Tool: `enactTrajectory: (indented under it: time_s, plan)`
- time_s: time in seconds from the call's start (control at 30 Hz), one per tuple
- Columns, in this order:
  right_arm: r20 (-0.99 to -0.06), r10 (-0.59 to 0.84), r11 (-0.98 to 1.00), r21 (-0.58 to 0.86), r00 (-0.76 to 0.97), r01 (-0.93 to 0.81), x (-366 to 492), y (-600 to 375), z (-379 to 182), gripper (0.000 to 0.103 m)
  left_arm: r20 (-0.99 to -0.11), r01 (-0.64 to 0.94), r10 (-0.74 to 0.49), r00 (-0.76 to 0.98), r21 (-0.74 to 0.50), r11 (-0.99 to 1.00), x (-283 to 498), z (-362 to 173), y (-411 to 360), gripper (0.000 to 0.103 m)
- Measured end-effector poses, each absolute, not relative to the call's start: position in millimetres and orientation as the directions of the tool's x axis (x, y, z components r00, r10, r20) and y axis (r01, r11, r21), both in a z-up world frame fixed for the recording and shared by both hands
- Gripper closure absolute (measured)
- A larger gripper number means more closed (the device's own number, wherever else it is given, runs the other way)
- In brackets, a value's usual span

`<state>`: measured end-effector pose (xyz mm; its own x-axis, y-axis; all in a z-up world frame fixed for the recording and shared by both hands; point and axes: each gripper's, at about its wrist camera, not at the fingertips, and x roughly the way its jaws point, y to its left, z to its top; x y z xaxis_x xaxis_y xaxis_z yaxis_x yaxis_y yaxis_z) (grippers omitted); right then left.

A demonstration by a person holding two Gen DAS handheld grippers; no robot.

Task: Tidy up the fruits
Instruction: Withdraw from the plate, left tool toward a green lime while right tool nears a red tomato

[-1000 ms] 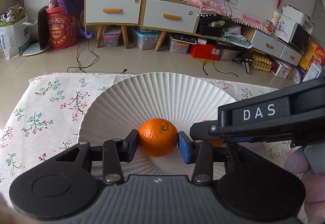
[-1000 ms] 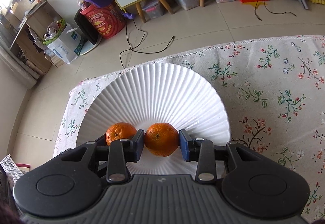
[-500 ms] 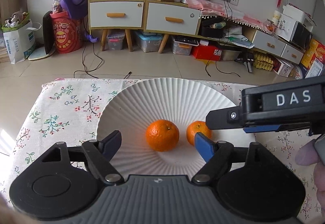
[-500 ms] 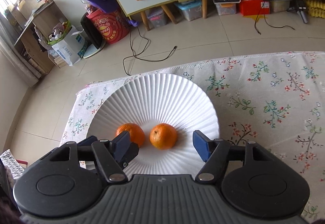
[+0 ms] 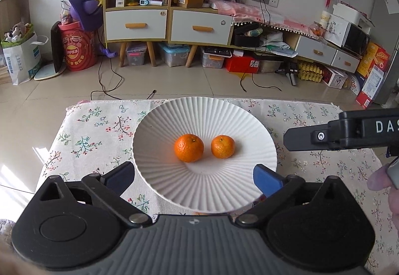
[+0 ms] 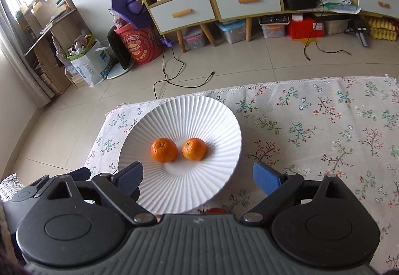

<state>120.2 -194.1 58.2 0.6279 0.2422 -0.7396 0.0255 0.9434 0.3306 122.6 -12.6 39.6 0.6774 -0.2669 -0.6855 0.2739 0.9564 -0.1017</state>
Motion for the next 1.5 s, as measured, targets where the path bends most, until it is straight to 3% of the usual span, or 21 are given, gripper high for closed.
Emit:
enactTrajectory:
  time_s: [0.67, 1.03, 1.5]
  plan:
    - [-0.691, 0.334, 0.941, 0.288, 0.641, -0.180, 56.6, -189.9, 67.3, 0.001, -0.709, 0.269, -0.245, 0.661, -0.081, 0.960, 60.7, 38.9, 21.1, 0.003]
    - [-0.673, 0.360, 0.928, 0.191, 0.646, -0.319, 24.2, -170.4, 53.7, 0.001, -0.706, 0.390, -0.257, 0.660, 0.030, 0.920, 31.8, 24.3, 9.6, 0.003]
    - [-0.754, 0.353, 0.916, 0.157, 0.554, -0.370, 2.4, -157.9, 20.3, 0.001, -0.814, 0.461, -0.327, 0.480, -0.083, 0.884, 8.4, -10.9, 15.4, 0.003]
